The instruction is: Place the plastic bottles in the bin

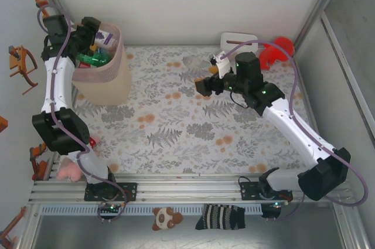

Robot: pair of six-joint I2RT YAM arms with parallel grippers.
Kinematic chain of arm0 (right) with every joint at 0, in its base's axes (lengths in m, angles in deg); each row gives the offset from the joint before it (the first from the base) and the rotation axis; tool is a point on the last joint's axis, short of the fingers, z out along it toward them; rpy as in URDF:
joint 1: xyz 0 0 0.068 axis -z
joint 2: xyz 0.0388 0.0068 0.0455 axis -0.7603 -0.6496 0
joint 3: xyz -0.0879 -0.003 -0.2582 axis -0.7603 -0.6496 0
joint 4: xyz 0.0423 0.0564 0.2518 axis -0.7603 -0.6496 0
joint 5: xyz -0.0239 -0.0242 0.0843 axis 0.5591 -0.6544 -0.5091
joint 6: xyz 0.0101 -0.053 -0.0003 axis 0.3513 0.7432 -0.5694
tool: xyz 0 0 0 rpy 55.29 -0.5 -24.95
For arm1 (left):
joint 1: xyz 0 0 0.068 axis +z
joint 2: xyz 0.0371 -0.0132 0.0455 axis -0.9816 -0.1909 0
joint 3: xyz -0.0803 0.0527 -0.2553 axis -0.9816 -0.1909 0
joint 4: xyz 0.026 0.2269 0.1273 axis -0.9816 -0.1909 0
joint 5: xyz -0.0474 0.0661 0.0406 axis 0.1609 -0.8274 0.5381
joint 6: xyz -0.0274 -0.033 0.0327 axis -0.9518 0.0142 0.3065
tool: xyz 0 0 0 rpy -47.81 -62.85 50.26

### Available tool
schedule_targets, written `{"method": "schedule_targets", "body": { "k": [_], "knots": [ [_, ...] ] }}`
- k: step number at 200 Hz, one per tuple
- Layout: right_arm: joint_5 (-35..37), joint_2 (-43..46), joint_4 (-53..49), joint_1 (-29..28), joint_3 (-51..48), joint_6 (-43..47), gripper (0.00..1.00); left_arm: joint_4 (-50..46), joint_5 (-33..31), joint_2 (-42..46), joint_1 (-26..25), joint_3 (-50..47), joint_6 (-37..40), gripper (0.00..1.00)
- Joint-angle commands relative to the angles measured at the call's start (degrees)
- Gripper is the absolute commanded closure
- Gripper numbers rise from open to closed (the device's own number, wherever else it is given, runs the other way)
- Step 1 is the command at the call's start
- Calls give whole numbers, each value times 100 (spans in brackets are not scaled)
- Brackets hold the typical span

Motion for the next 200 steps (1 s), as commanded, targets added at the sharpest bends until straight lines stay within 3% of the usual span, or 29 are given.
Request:
{"method": "schedule_targets", "body": {
  "k": [1,65,104,140,200],
  "knots": [
    [60,164,-2,-37,-35,79,16,-54,-71,434,58,-59,73,14],
    [65,160,-28,-37,-4,87,16,-77,-16,599,52,354,474,27],
    [54,120,-45,-37,26,74,16,369,827,-122,34,1019,386,29],
    [133,136,-81,-34,35,78,16,281,906,-718,6,1496,385,29],
    [270,107,-98,-37,-2,58,16,101,660,-871,14,756,564,27]
  ]
}}
